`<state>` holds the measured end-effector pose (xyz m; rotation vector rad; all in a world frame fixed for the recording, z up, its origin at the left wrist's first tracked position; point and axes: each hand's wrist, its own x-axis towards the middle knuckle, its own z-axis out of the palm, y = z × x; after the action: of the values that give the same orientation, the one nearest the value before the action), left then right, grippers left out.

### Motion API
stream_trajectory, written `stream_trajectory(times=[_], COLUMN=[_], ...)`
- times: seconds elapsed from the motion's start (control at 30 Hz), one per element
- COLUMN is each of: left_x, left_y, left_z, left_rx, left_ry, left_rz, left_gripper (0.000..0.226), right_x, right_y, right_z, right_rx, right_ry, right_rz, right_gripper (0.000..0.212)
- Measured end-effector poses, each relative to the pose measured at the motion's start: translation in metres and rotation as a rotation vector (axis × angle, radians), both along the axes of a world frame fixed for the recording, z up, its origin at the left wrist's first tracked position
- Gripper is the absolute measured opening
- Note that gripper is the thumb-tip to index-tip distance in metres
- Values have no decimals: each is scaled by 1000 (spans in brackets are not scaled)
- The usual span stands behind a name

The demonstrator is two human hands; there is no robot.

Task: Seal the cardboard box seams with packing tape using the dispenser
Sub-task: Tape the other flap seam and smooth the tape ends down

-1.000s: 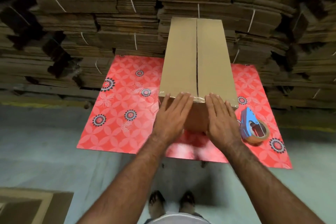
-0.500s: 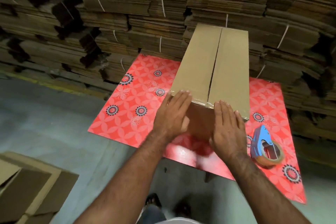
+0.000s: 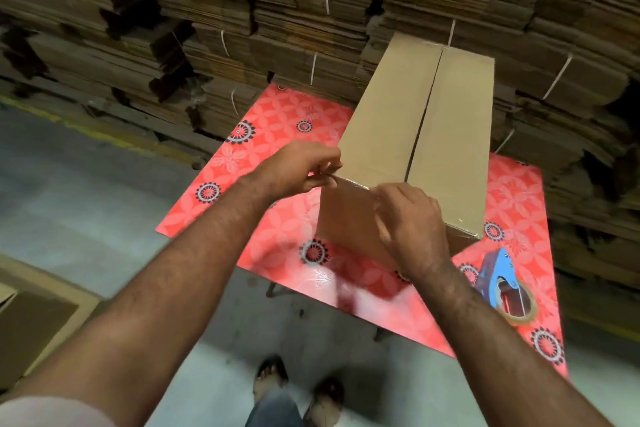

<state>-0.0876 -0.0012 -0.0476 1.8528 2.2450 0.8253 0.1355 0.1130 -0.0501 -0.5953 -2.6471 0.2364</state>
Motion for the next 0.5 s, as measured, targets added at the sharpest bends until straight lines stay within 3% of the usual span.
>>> stream_trajectory(times=[0.1, 0.13, 0.23, 0.3, 0.37, 0.5], left_x=[-3, -6, -10, 19, 72, 119], left_y=[-1, -7, -29, -43, -39, -8], left_z=[-3, -8, -32, -36, -31, -18], left_rx=[-38, -76, -83, 93, 247, 246], left_ry=[-37, -22, -92, -309, -576, -1045], left_rz=[54, 74, 171, 304, 378, 424], left_gripper=[13, 19, 84, 99, 99, 104], right_x=[1, 0, -2, -3, -4, -5], right_y=[2, 0, -6, -9, -12, -15], right_z=[-3, -2, 2, 4, 5, 5], right_rx=[14, 7, -52, -69, -81, -111], right_ry=[0, 0, 13, 16, 23, 48], right_rz=[-8, -11, -37, -47, -57, -70], right_gripper=[30, 31, 35, 37, 38, 41])
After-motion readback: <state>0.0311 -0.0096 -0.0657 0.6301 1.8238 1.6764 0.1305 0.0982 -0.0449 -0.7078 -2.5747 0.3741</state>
